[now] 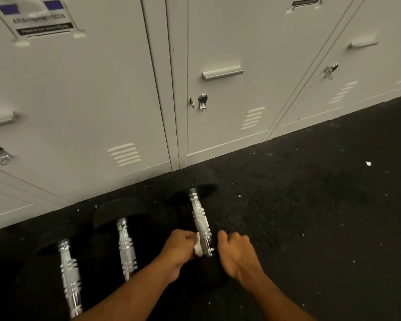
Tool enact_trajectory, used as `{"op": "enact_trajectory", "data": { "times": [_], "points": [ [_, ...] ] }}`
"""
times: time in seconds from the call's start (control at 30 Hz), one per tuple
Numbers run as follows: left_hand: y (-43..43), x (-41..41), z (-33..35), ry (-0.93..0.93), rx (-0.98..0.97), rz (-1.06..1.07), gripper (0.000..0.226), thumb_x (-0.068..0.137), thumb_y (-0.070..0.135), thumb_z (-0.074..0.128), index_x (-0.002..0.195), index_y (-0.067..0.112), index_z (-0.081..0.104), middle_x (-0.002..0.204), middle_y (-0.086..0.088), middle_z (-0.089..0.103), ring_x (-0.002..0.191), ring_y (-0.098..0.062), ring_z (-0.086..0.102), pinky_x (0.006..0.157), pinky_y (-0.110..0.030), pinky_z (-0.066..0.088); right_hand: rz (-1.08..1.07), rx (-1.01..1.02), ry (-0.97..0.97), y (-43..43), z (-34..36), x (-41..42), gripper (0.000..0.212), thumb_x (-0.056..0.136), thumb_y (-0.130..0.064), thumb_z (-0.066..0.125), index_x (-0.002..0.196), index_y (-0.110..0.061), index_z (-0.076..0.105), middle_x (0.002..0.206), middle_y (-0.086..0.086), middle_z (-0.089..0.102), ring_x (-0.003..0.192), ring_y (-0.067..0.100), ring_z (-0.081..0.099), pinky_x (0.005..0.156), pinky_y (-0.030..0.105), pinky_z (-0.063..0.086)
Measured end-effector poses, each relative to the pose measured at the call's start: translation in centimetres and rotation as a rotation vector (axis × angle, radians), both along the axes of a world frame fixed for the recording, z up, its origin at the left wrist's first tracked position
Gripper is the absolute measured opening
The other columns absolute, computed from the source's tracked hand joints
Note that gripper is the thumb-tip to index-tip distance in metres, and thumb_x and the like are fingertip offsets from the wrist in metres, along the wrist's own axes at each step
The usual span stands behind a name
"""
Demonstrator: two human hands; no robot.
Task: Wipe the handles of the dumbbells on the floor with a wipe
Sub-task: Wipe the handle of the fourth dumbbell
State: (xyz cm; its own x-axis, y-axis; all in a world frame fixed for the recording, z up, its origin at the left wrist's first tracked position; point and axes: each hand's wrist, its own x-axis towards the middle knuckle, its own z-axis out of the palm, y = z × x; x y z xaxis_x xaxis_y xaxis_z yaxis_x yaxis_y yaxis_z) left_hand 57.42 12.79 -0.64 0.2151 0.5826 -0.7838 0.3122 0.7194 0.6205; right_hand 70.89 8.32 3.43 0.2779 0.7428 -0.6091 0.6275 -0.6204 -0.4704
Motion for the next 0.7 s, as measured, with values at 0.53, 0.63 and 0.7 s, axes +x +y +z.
{"op": "enact_trajectory", "data": {
  "times": [0.53, 0.63, 0.7],
  "points": [
    [6.7, -1.4, 3.7, 0.413, 1.717, -1.295, 0.071, 0.073, 0.008, 0.078, 0.137, 0.004, 0.049, 0.138, -0.014, 0.054, 0.130, -0.022, 0.050, 0.109, -0.036, 0.037, -0.055, -0.001, -0.003, -0.2, -0.6, 0.1, 0.051, 0.092, -0.047, 0.022, 0.081, -0.016, 0.061, 0.093, 0.011, 0.063, 0.083, 0.021, 0.059, 0.077, 0.039, 0.048],
    [8.5, -2.5, 3.3, 0.586, 1.583, -1.576, 0.071, 0.088, 0.009, 0.064, 0.149, 0.006, 0.027, 0.154, -0.015, 0.032, 0.144, -0.023, 0.027, 0.115, -0.036, 0.012, -0.007, -0.014, -0.005, -0.2, -0.9, 0.0, 0.049, 0.093, -0.047, 0.019, 0.072, -0.020, 0.053, 0.084, 0.006, 0.060, 0.074, 0.015, 0.054, 0.068, 0.034, 0.046],
    [8.5, -2.9, 2.6, 0.596, 1.508, -1.607, 0.068, 0.096, 0.008, 0.051, 0.152, 0.008, 0.012, 0.160, -0.013, 0.014, 0.148, -0.021, 0.010, 0.117, -0.034, 0.003, -0.018, -0.002, 0.000, -0.2, -1.0, 0.0, 0.048, 0.092, -0.047, 0.019, 0.068, -0.021, 0.051, 0.082, 0.006, 0.059, 0.071, 0.015, 0.054, 0.066, 0.033, 0.045]
  ]
}}
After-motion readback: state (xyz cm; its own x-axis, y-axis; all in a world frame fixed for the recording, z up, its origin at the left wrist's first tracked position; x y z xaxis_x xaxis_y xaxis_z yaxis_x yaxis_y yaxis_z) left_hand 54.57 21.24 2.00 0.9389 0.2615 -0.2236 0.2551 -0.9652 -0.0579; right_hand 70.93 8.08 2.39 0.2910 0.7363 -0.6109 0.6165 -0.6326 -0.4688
